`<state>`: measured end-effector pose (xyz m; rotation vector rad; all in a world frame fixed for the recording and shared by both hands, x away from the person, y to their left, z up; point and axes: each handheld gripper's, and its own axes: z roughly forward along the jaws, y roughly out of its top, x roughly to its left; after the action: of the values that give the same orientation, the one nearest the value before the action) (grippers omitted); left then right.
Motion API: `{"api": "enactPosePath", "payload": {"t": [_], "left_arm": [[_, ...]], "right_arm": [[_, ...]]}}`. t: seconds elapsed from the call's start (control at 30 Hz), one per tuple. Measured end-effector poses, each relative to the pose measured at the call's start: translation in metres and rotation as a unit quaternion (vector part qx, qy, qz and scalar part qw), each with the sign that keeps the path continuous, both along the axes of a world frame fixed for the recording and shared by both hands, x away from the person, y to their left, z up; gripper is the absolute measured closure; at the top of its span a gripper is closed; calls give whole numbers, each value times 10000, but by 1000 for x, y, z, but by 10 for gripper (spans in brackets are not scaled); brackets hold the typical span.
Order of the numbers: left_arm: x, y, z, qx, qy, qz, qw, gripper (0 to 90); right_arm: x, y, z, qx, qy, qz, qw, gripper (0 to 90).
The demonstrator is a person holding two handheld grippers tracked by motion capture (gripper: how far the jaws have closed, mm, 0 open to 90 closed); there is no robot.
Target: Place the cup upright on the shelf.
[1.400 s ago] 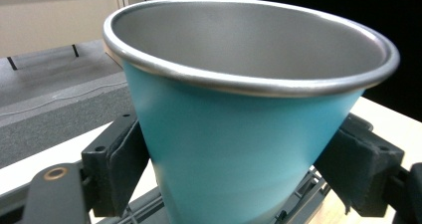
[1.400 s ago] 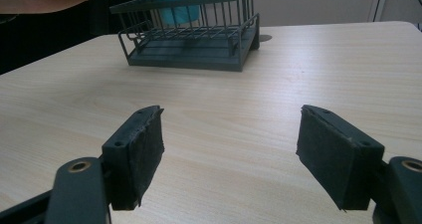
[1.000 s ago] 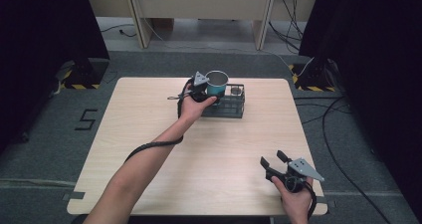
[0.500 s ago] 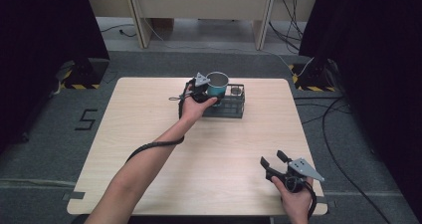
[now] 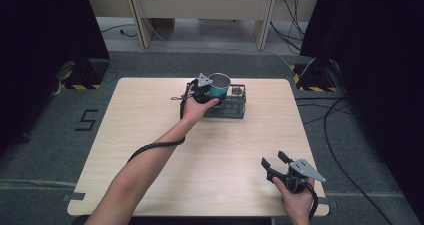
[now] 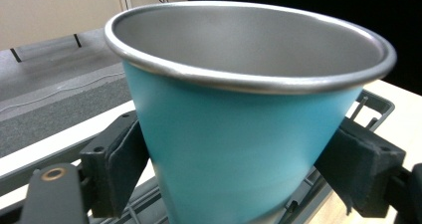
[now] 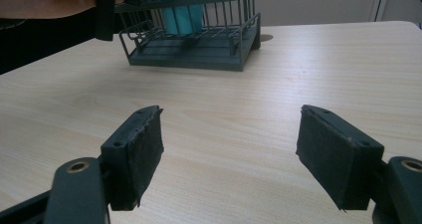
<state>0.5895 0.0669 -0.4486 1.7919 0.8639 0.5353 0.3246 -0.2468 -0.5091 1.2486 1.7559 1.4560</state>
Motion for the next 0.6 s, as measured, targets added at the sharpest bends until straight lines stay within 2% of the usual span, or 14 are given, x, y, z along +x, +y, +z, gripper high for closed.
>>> {"api": "enactPosePath", "payload": {"t": [0.13,0.6], "left_arm": [[0,1,1,-26,16,40,10000,142],[-7,8,5,14,-28,-18,10000,142]], "right_arm": [[0,0,0,-2,2,3,10000,266],[0,0,0,-5,2,-2,10000,267]]}}
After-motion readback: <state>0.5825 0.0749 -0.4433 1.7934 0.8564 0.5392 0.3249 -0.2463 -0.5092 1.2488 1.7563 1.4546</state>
